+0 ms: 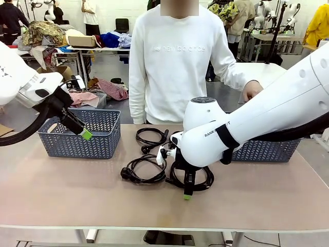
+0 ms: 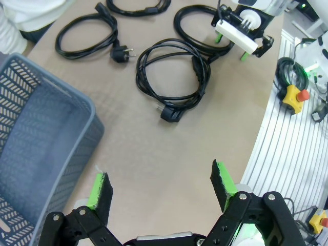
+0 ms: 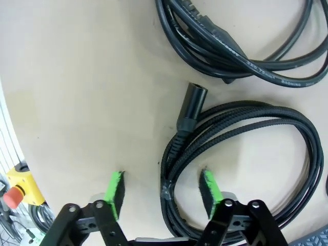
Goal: Organize the cables according to human instructions.
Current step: Pick up a bundle of cables and place it in the basket indicated by the human.
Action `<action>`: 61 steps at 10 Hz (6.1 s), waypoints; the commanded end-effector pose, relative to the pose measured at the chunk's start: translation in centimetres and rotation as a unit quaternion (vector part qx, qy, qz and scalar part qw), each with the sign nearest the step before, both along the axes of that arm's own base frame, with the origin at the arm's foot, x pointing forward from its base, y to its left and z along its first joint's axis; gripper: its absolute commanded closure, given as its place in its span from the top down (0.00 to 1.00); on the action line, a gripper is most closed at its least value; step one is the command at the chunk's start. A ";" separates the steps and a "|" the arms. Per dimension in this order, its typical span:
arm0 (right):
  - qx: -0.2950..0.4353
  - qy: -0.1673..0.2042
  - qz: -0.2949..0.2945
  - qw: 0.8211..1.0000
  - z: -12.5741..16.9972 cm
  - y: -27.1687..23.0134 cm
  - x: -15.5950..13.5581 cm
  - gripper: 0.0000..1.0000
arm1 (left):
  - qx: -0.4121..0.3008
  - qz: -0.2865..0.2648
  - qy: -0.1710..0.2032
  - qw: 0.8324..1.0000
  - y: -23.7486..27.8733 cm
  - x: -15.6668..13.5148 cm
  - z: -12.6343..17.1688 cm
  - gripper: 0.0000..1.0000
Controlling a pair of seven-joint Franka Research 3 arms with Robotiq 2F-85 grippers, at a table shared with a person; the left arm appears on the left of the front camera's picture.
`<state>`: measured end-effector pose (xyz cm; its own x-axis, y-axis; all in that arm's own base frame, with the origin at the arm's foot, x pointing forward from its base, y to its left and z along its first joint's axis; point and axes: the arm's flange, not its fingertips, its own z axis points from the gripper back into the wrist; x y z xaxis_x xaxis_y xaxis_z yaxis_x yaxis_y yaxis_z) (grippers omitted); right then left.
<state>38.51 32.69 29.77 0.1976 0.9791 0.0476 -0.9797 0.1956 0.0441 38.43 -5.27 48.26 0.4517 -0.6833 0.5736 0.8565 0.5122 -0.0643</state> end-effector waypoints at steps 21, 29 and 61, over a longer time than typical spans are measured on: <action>-0.004 0.065 0.092 0.994 16.0 -7.4 -1.7 0.00 | -0.013 -0.010 -0.004 1.000 0.2 0.1 -0.2 1.00; -0.032 0.026 0.097 0.994 22.5 -20.0 8.0 0.00 | -0.013 -0.010 -0.004 1.000 0.2 0.1 -0.2 1.00; -0.031 -0.014 0.034 0.999 16.1 -27.4 20.6 0.79 | -0.013 -0.010 -0.004 1.000 0.2 0.1 -0.2 1.00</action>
